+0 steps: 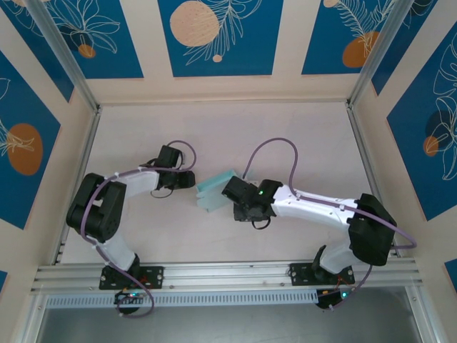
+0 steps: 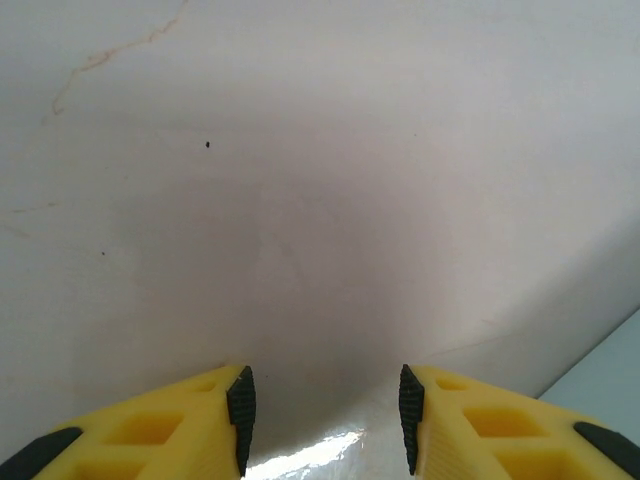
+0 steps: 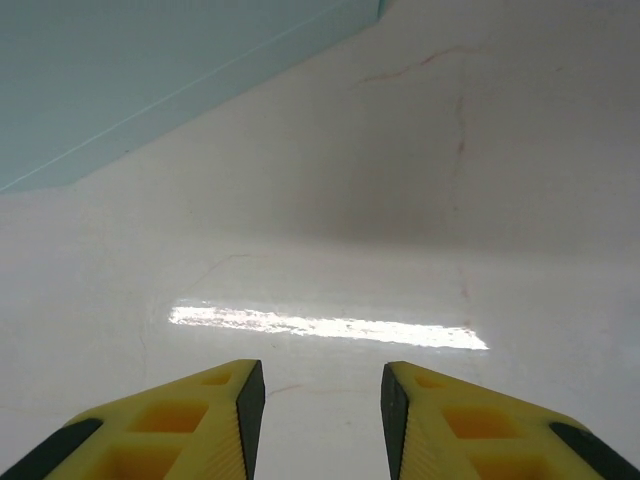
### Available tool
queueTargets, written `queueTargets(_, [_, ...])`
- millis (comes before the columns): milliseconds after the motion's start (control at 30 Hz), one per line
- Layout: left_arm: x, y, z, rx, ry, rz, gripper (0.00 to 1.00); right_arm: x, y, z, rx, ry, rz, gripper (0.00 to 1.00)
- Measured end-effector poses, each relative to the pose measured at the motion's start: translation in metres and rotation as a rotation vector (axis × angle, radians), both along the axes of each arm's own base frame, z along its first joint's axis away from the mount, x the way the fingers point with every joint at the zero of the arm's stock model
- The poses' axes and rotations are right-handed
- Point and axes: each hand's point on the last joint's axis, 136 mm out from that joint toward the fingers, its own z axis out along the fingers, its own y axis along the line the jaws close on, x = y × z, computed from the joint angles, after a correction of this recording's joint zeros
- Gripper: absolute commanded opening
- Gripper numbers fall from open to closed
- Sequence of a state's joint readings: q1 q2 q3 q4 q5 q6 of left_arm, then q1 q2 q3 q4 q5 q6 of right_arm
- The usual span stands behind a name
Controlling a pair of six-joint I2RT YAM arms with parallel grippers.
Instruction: Fold the paper box
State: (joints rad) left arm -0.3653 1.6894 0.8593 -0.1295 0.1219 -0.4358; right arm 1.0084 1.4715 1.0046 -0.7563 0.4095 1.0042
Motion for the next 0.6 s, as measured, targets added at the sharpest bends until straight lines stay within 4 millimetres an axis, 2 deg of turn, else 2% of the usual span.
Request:
queueTargets(200, [0.000, -0.003, -0.001, 0.010, -0.024, 0.001, 0.44, 0.020, 0.009, -0.022, 0.061, 0.058, -0.062, 0.35])
queueTargets(333, [-0.001, -0.005, -0.002, 0.030, -0.038, 0.007, 0.44, 0.037, 0.007, -0.034, 0.088, 0.078, -0.092, 0.35])
queueTargets(433, [-0.002, -0.007, -0.002, 0.034, -0.055, 0.018, 0.44, 0.050, 0.004, -0.039, 0.092, 0.087, -0.098, 0.35])
queueTargets(600, [-0.005, -0.012, -0.001, 0.023, -0.088, 0.030, 0.44, 0.079, 0.007, -0.036, 0.134, 0.072, -0.102, 0.35])
